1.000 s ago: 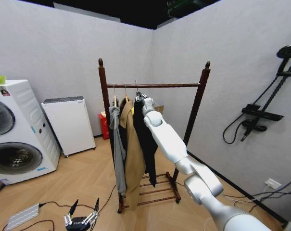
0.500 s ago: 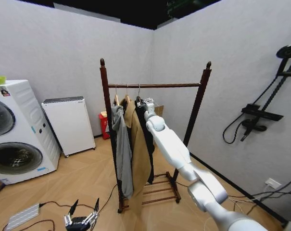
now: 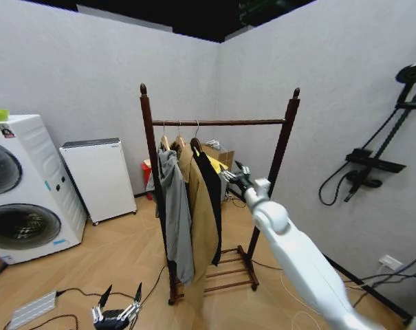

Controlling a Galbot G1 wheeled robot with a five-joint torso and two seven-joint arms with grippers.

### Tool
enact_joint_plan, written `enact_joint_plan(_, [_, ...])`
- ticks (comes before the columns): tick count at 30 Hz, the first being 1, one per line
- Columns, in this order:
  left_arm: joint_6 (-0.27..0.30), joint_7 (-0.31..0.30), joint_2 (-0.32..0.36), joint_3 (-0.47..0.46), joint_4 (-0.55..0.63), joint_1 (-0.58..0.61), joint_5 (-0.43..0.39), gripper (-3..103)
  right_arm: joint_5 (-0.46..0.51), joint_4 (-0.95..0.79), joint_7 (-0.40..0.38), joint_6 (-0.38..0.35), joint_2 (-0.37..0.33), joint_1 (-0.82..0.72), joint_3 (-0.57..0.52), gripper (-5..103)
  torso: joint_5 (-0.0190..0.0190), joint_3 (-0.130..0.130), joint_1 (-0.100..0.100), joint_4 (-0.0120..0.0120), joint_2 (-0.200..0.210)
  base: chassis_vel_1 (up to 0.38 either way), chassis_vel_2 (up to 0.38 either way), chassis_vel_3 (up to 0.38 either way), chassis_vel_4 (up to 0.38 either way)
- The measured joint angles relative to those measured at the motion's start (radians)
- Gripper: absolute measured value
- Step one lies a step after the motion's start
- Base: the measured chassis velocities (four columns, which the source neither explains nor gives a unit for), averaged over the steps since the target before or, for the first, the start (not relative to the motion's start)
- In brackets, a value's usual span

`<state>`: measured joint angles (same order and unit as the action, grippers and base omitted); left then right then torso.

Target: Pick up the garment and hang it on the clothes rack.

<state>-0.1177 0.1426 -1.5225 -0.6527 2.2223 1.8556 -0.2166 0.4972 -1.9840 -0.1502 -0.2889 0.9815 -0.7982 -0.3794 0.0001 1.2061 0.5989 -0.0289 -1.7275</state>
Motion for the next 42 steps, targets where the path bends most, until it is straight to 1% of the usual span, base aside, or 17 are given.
enact_joint_plan(2, [0.0, 0.0, 0.0, 0.0, 0.0, 0.0, 0.0, 100, 0.002, -0.071, -0.01, 0.008, -0.007, -0.139, -0.073, 98, 0.0004, 0.0, 0.0, 0.0, 0.0, 0.0, 0.0, 0.0, 0.0])
enact_joint_plan(3, [0.0, 0.0, 0.0, 0.0, 0.0, 0.0, 0.0, 100, 0.004, -0.111, -0.014, 0.008, 0.007, -0.214, -0.132, 100, -0.0001, 0.0, 0.0, 0.0003, 0.0, 0.0, 0.0, 0.0, 0.0])
enact_joint_plan(4, [0.0, 0.0, 0.0, 0.0, 0.0, 0.0, 0.0, 100, 0.004, -0.111, -0.014, 0.008, 0.007, -0.214, -0.132, 100, -0.0001, 0.0, 0.0, 0.0003, 0.0, 0.0, 0.0, 0.0, 0.0])
enact_joint_plan(6, [0.0, 0.0, 0.0, 0.0, 0.0, 0.0, 0.0, 100, 0.007, -0.167, -0.015, 0.014, 0.059, -0.386, -0.242, 100, 0.0, 0.0, 0.0, 0.0004, 0.0, 0.0, 0.0, 0.0, 0.0])
enact_joint_plan(7, [0.0, 0.0, 0.0, 0.0, 0.0, 0.0, 0.0, 100, 0.007, -0.167, -0.015, 0.014, 0.059, -0.386, -0.242, 100, 0.0, 0.0, 0.0, 0.0004, 0.0, 0.0, 0.0, 0.0, 0.0])
enact_joint_plan(9, [0.0, 0.0, 0.0, 0.0, 0.0, 0.0, 0.0, 100, 0.003, -0.204, -0.007, 0.041, 0.119, -0.547, -0.321, 100, 0.0002, 0.0, 0.0, 0.0004, 0.0, 0.0, 0.0, 0.0, 0.0])
enact_joint_plan(10, [0.0, 0.0, 0.0, 0.0, 0.0, 0.0, 0.0, 100, 0.003, -0.204, -0.007, 0.041, 0.119, -0.547, -0.321, 100, 0.0002, 0.0, 0.0, 0.0004, 0.0, 0.0, 0.0, 0.0, 0.0])
enact_joint_plan(12, [0.0, -0.001, 0.0, 0.0, 0.0, 0.0, 0.0, 100, -0.015, -0.231, 0.01, 0.092, 0.187, -0.704, -0.375, 100, -0.0001, 0.0, 0.0, 0.0001, 0.0, 0.0, 0.0, 0.0, 0.0])
enact_joint_plan(13, [0.0, -0.001, 0.0, 0.0, 0.0, 0.0, 0.0, 100, -0.015, -0.231, 0.01, 0.092, 0.187, -0.704, -0.375, 100, -0.0001, 0.0, 0.0, 0.0001, 0.0, 0.0, 0.0, 0.0, 0.0])
enact_joint_plan(14, [0.0, -0.001, 0.0, 0.0, 0.0, 0.0, 0.0, 100, -0.045, -0.247, 0.022, 0.143, 0.239, -0.829, -0.388, 100, -0.0001, 0.0, 0.0, 0.0002, 0.0, 0.0, 0.0, 0.0, 0.0])
enact_joint_plan(15, [0.0, 0.0, 0.0, 0.0, 0.0, 0.0, 0.0, 100, -0.076, -0.258, 0.024, 0.185, 0.273, -0.919, -0.382, 100, -0.0002, 0.0, 0.0, -0.0001, 0.0, 0.0, 0.0, 0.0, 0.0])
enact_joint_plan(16, [0.0, 0.0, 0.0, 0.0, 0.0, 0.0, 0.0, 100, -0.076, -0.258, 0.024, 0.185, 0.273, -0.919, -0.382, 100, -0.0002, 0.0, 0.0, -0.0001, 0.0, 0.0, 0.0, 0.0, 0.0])
enact_joint_plan(18, [0.0, 0.0, 0.0, 0.0, 0.0, 0.0, 0.0, 100, -0.157, -0.269, 0.026, 0.248, 0.322, -1.023, -0.355, 100, -0.0003, 0.0, 0.0, 0.0, 0.0, 0.0, 0.0, 0.0, 0.0])
enact_joint_plan(19, [0.0, 0.0, 0.0, 0.0, 0.0, 0.0, 0.0, 100, -0.157, -0.269, 0.026, 0.248, 0.322, -1.023, -0.355, 100, -0.0003, 0.0, 0.0, 0.0, 0.0, 0.0, 0.0, 0.0, 0.0])
enact_joint_plan(21, [0.0, 0.0, 0.0, 0.0, 0.0, 0.0, 0.0, 100, -0.232, -0.278, 0.028, 0.286, 0.353, -1.069, -0.337, 100, -0.0004, 0.0, 0.0, 0.0001, 0.0, 0.0, 0.0, 0.0, 0.0])
enact_joint_plan(24, [0.0, 0.0, 0.0, 0.0, 0.0, 0.0, 0.0, 100, -0.25, -0.28, 0.03, 0.29, 0.363, -1.073, -0.332, 100, -0.0003, 0.0, 0.0, 0.0003, 0.0, 0.0, 0.0, 0.0, 0.0])
enact_joint_plan(42, [0.0, 0.0, 0.0, 0.0, 0.0, 0.0, 0.0, 100, -0.248, -0.276, 0.031, 0.288, 0.361, -1.058, -0.327, 100, -0.0001, 0.0, 0.0, 0.0004, 0.0, 0.0, 0.0, 0.0, 0.0])
